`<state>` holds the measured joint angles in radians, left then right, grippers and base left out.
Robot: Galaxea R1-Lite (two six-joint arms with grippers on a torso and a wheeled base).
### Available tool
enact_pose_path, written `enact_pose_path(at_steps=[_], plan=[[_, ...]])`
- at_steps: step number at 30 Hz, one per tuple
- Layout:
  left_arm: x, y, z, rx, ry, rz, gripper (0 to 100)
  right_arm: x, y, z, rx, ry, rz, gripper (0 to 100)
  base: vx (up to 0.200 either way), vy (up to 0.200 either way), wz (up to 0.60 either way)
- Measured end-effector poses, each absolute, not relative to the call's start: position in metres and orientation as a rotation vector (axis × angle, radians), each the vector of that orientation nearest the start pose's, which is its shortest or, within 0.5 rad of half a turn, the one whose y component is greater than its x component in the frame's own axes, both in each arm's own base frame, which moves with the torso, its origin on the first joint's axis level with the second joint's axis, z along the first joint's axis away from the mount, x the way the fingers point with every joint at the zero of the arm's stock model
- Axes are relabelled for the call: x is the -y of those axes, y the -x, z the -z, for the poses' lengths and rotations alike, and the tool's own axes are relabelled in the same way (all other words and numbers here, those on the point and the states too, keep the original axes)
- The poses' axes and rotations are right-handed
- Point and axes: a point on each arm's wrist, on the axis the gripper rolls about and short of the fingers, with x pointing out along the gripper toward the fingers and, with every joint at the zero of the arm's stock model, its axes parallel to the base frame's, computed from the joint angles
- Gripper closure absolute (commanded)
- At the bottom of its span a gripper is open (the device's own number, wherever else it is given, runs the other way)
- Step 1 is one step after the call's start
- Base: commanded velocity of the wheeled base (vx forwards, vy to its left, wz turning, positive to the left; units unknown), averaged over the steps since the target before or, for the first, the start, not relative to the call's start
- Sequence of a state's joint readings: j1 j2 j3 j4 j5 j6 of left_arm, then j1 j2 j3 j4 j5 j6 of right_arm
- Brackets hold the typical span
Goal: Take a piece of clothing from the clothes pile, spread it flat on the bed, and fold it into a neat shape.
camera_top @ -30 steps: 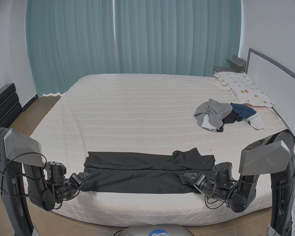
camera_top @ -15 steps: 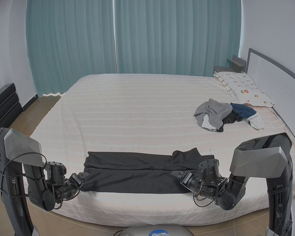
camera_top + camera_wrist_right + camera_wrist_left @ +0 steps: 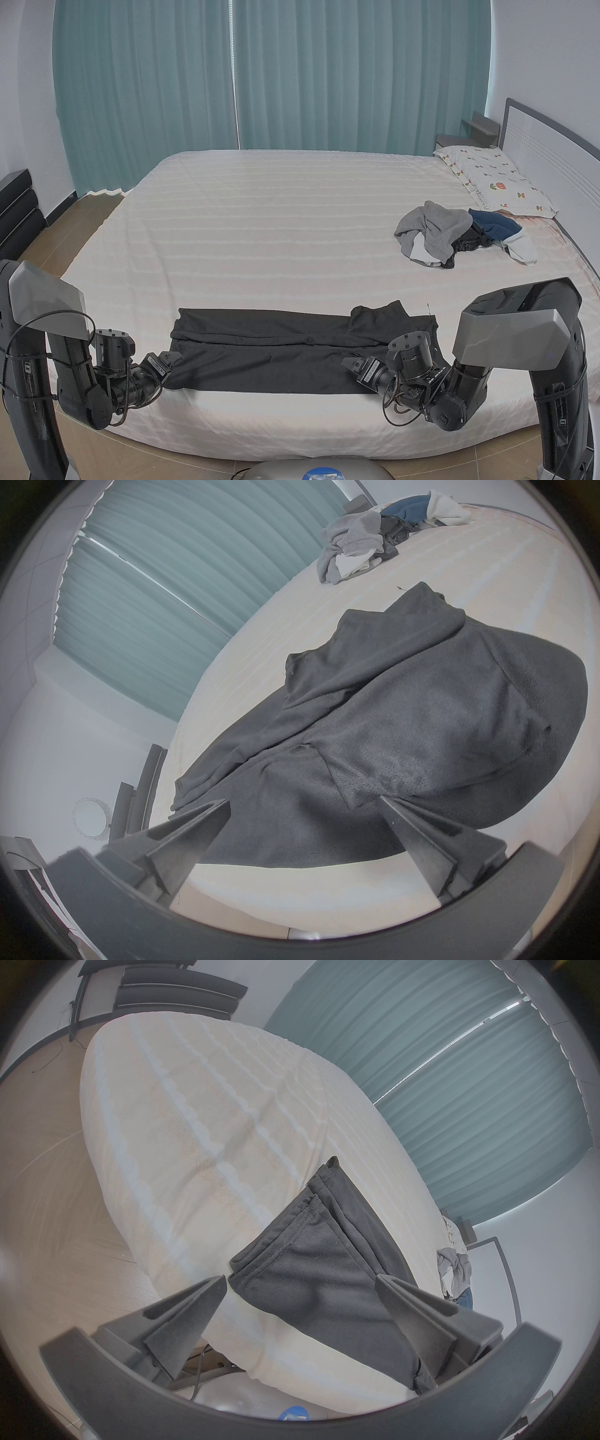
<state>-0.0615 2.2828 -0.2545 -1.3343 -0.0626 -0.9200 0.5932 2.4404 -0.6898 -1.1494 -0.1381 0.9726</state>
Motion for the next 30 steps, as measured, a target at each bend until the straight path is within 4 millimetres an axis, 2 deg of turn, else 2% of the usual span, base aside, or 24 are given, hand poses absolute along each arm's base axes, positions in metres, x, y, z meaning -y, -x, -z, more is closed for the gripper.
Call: enact_pose_path(at_steps=[10,11,20,30], plan=[[0.017,-0.265,0.029,-0.693,0.874,-0.226,0,-0.196,-0.301,0.053,-0.731,-0.706,-0.108,0,0.000,0.000,0.00],[0.018,-0.265,0.030,-0.693,0.874,-0.227,0,-0.196,-0.301,0.053,-0.731,-0.706,-0.106,100,0.000,0.000,0.00],[0.018,-0.265,0.031,-0.694,0.872,-0.229,0,-0.193,-0.299,0.052,-0.732,-0.713,-0.100,100,0.000,0.000,0.00],[0.018,-0.265,0.031,-0.694,0.872,-0.230,0,-0.186,-0.277,0.048,-0.754,-0.691,-0.109,100,0.000,0.000,0.00]])
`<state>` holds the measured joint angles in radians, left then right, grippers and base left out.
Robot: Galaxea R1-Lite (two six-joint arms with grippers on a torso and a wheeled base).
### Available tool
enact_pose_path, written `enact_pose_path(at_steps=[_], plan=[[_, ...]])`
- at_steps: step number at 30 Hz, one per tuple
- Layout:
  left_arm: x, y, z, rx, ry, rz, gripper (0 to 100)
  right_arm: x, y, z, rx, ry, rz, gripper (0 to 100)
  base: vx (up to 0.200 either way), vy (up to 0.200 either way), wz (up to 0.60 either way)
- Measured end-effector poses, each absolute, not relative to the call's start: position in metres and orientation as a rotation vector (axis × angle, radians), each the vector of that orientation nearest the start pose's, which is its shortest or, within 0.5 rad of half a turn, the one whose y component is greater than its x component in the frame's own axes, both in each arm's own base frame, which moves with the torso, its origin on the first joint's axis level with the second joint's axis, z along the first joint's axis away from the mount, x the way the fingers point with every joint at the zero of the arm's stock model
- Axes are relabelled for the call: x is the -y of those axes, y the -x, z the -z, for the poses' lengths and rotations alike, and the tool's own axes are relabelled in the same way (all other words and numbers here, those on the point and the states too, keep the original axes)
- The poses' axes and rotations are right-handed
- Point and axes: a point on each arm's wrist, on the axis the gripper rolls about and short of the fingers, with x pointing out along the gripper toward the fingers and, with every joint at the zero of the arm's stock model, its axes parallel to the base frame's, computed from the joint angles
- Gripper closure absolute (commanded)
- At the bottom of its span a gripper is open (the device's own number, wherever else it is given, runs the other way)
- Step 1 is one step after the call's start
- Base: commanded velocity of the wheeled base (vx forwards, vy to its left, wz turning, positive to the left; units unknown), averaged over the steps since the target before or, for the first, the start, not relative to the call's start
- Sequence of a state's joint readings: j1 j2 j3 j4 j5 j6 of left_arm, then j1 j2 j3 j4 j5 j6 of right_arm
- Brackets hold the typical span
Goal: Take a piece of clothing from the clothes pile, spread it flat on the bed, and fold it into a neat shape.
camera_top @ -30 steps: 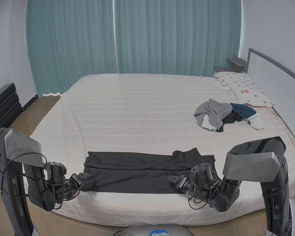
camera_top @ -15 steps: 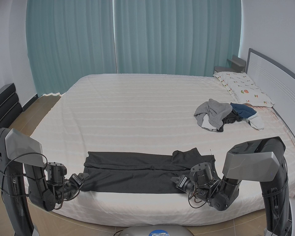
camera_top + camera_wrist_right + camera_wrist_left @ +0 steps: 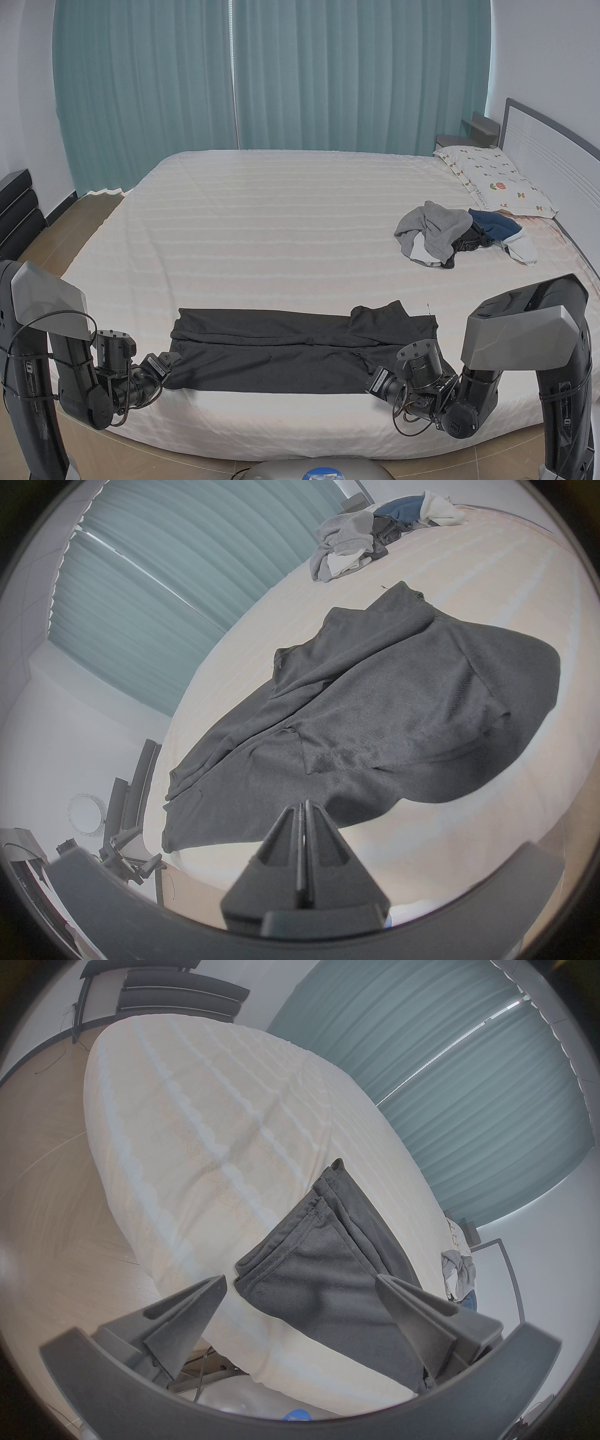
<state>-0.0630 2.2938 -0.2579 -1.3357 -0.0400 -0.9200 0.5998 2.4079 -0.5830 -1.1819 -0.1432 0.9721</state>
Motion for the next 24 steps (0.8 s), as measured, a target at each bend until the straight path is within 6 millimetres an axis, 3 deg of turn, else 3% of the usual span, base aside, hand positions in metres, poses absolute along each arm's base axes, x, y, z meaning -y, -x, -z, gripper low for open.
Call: enact_pose_path(at_steps=[10,11,18,24], plan=[[0.018,-0.265,0.031,-0.695,0.871,-0.230,0,-0.170,-0.276,0.030,-0.712,-0.716,-0.112,100,0.000,0.000,0.00],[0.018,-0.265,0.031,-0.695,0.871,-0.230,0,-0.167,-0.277,0.027,-0.706,-0.722,-0.112,0,0.000,0.000,0.00],[0.018,-0.265,0.031,-0.694,0.875,-0.231,0,-0.138,-0.289,0.009,-0.677,-0.781,-0.114,0,0.000,0.000,0.00],[0.018,-0.266,0.030,-0.690,0.879,-0.230,0,-0.118,-0.315,-0.008,-0.612,-0.805,-0.138,0,0.000,0.000,0.00]])
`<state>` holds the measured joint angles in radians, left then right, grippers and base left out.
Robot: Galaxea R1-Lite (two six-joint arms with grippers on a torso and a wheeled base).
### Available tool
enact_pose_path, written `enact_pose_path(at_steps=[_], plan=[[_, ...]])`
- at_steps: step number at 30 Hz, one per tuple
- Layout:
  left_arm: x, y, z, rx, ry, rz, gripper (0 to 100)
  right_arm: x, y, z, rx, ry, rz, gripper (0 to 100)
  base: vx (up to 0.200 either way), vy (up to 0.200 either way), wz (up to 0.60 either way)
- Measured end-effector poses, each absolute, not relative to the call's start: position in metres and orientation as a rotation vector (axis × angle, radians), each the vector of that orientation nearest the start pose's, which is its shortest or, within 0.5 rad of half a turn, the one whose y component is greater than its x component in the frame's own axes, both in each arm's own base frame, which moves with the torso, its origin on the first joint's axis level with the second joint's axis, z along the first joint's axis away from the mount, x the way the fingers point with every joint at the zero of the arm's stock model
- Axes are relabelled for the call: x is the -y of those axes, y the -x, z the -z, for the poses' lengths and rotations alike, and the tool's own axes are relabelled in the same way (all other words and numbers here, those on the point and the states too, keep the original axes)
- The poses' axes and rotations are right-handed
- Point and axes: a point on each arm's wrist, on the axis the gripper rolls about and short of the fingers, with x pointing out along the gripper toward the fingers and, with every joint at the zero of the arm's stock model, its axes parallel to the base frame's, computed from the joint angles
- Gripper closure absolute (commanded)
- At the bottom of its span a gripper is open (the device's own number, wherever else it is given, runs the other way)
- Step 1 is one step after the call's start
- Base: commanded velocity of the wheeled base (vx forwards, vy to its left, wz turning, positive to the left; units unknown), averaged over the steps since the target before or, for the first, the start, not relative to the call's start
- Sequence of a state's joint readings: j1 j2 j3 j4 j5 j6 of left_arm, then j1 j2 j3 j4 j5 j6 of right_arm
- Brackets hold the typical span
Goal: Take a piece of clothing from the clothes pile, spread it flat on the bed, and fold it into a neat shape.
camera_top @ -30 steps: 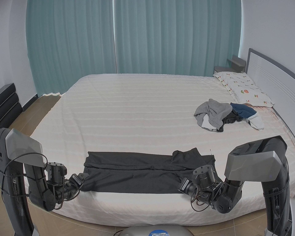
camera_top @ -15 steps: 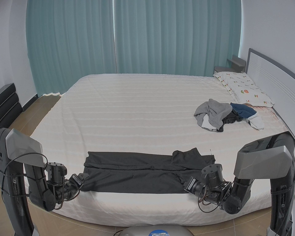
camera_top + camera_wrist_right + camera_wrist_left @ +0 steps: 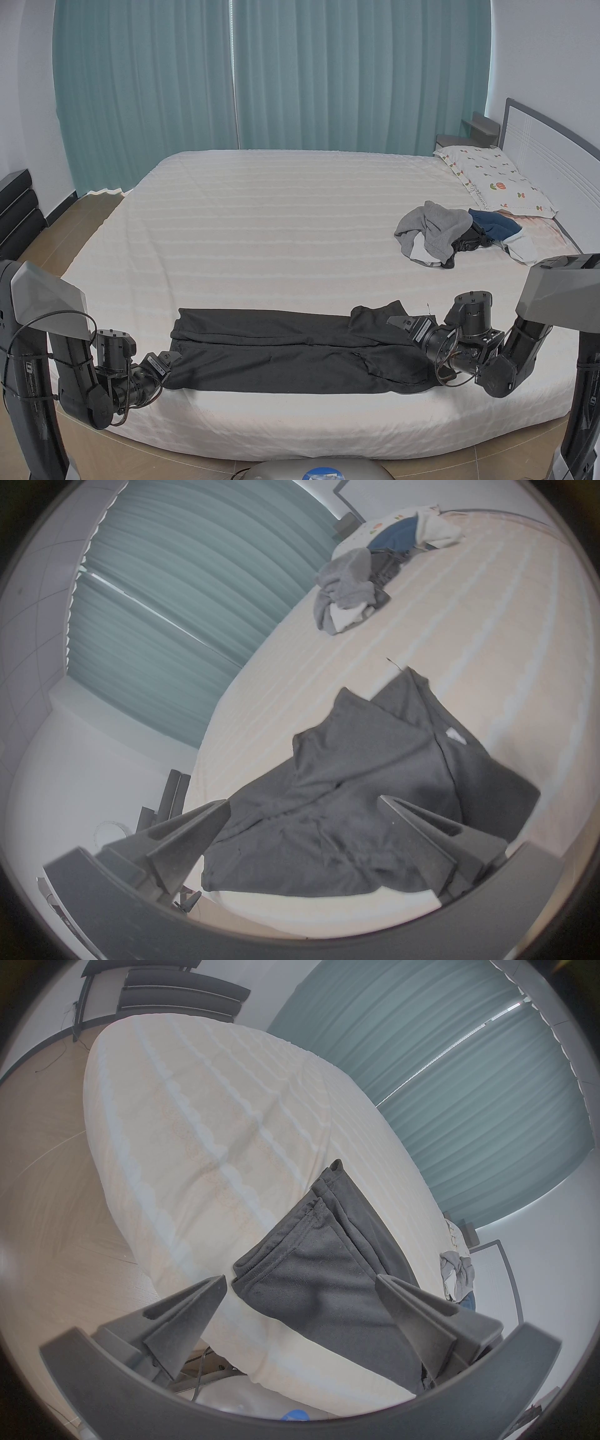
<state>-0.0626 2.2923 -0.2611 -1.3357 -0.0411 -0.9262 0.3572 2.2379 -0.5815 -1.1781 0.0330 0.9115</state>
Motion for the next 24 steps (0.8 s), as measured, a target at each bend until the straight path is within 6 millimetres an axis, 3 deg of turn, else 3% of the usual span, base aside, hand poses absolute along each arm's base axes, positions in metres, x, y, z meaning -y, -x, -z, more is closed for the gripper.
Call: enact_pose_path(at_steps=[6,13,24], plan=[[0.018,-0.266,0.030,-0.691,0.879,-0.230,0,-0.101,-0.351,-0.010,-0.587,-0.680,-0.183,0,0.000,0.000,0.00],[0.018,-0.265,0.031,-0.695,0.878,-0.230,0,-0.084,-0.394,0.003,-0.573,-0.605,-0.219,0,0.000,0.000,0.00],[0.019,-0.265,0.031,-0.698,0.873,-0.225,0,-0.075,-0.431,0.036,-0.645,-0.595,-0.181,0,0.000,0.000,0.00]])
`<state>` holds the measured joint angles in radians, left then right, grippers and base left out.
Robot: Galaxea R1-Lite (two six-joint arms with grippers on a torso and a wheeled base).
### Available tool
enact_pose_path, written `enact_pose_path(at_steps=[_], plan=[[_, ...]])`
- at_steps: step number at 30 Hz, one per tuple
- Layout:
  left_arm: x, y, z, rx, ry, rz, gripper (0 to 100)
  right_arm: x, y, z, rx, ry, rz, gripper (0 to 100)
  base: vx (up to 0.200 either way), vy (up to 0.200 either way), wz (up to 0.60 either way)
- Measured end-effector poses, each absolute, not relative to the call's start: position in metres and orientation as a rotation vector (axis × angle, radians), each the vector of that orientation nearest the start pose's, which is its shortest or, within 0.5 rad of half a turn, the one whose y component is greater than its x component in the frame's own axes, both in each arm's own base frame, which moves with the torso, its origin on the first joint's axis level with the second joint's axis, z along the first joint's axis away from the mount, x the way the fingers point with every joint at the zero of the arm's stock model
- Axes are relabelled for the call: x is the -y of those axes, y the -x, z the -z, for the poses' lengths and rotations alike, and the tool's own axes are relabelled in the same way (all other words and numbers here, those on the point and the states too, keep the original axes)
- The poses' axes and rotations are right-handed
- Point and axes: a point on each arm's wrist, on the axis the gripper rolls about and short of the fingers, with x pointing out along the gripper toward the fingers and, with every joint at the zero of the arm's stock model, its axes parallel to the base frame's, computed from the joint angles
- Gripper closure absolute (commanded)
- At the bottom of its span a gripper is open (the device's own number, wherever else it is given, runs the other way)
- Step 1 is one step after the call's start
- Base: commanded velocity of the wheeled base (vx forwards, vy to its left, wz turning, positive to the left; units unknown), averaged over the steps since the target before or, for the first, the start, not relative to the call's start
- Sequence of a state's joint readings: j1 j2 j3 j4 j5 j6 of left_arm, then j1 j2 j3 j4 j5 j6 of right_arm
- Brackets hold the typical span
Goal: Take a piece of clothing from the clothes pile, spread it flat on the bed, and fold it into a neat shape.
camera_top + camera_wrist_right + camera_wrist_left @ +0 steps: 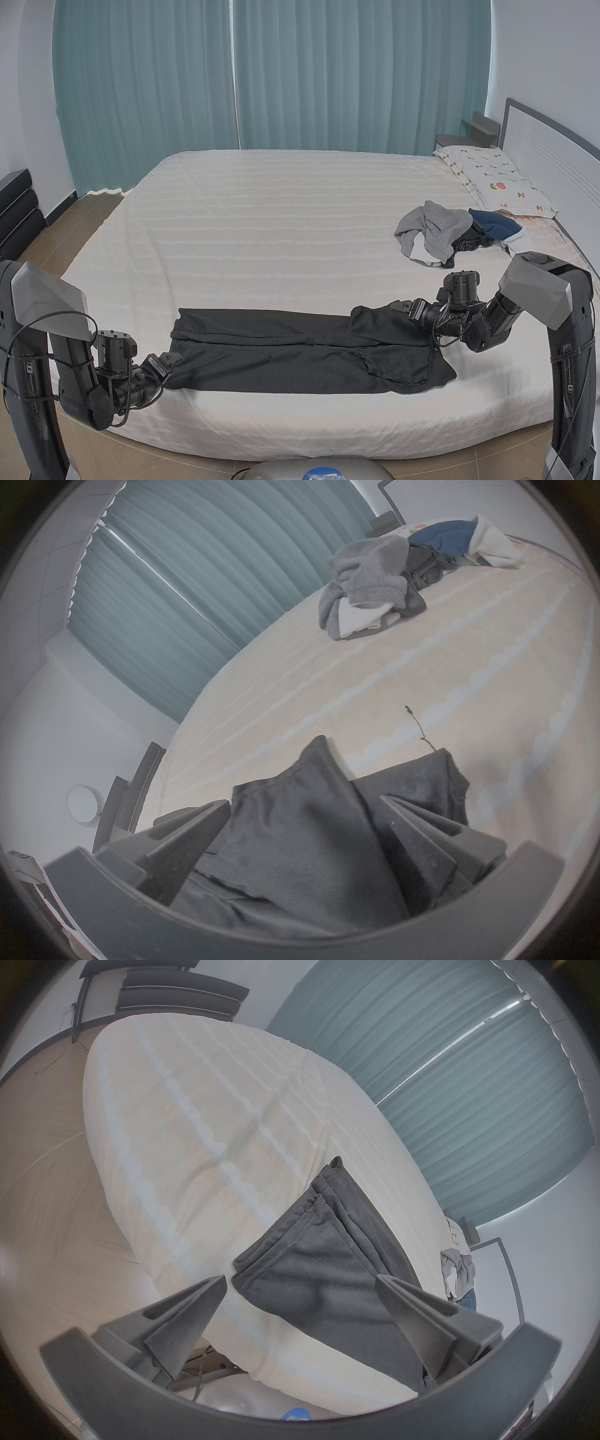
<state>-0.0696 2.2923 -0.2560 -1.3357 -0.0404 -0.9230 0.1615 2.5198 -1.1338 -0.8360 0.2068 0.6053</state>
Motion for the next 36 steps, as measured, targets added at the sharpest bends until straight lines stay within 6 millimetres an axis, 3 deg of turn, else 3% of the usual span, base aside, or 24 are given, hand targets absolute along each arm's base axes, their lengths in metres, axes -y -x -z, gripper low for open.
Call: enact_pose_path(at_steps=[4,5,17,36], plan=[[0.020,-0.265,0.031,-0.699,0.872,-0.224,0,-0.072,-0.432,0.045,-0.656,-0.598,-0.173,0,0.000,0.000,0.00],[0.020,-0.265,0.031,-0.698,0.872,-0.223,0,-0.072,-0.432,0.046,-0.658,-0.599,-0.172,100,0.000,0.000,0.00],[0.020,-0.265,0.031,-0.698,0.872,-0.223,0,-0.068,-0.419,0.044,-0.693,-0.605,-0.178,100,0.000,0.000,0.00],[0.020,-0.267,0.031,-0.692,0.875,-0.222,0,-0.041,-0.386,0.023,-0.751,-0.621,-0.230,100,0.000,0.000,0.00]])
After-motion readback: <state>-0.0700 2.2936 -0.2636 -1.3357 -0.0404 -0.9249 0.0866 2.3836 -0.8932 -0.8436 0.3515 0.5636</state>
